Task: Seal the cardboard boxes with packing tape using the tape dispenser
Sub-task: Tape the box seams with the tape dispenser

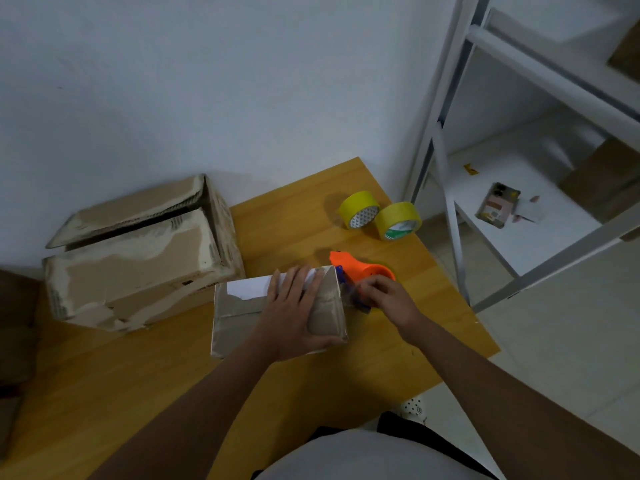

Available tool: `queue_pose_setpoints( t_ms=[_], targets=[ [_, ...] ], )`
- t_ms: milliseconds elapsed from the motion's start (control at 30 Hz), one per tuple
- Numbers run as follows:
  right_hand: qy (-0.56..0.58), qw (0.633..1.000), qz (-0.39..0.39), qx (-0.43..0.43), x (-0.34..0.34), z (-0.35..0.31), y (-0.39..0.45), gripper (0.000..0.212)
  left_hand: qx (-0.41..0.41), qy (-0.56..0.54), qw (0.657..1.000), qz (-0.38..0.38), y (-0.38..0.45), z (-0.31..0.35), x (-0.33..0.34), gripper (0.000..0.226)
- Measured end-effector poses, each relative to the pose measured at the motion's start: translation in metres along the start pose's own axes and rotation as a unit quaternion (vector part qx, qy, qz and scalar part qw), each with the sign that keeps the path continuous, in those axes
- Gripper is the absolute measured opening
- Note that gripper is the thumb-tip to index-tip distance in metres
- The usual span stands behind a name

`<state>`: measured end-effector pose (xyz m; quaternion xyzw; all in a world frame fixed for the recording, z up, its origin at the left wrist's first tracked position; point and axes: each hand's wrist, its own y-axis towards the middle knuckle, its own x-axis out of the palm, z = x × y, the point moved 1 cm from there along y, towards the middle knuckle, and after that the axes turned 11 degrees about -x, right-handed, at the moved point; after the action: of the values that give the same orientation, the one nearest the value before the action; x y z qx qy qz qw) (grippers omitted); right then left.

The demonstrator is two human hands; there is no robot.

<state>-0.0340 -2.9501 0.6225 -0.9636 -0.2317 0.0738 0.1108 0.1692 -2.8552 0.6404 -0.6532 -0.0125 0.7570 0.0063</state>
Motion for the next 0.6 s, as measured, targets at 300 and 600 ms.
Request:
queue_pose_setpoints(
  t_ms=[300, 600],
  targets=[
    [-0.146, 0.985, 0.078, -0.052, 0.021, 0.017, -0.004, 0.021, -0.004, 0.010, 1.000, -0.020, -0.002, 0.000, -0.004, 0.122],
    [-0.181, 0.980, 0.046, -0.060, 0.062, 0.028, 0.004, 0.015, -0.002, 0.001, 1.000, -0.010, -0.001, -0.001, 0.000, 0.117]
  ],
)
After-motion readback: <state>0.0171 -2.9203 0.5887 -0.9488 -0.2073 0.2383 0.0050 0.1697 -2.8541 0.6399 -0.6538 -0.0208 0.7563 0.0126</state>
